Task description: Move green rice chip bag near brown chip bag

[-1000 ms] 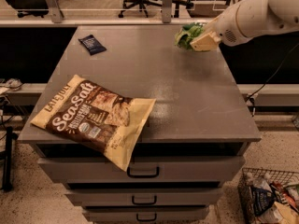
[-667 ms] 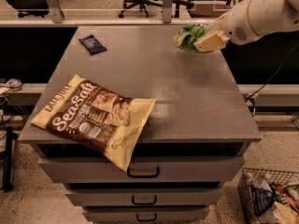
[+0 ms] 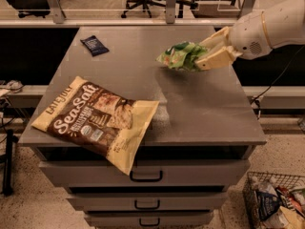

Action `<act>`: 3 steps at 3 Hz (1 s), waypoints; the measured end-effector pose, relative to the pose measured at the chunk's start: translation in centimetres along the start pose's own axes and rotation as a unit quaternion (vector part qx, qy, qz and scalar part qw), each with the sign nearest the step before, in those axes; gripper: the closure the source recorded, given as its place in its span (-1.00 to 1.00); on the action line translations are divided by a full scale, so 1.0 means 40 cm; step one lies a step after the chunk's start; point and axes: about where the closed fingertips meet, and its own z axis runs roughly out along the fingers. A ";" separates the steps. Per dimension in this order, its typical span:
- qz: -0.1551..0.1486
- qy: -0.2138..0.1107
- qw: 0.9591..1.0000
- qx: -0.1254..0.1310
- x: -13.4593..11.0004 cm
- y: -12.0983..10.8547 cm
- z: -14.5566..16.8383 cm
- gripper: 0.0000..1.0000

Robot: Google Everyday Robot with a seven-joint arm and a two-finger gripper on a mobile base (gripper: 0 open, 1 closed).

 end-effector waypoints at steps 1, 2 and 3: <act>-0.058 -0.040 0.996 -0.053 -0.024 0.078 0.049 1.00; -0.104 -0.058 0.990 -0.079 -0.033 0.134 0.082 1.00; -0.135 -0.057 0.984 -0.099 -0.033 0.181 0.121 0.63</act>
Offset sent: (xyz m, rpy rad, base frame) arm -0.0593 0.0658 -0.0388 0.0161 -0.1416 0.4036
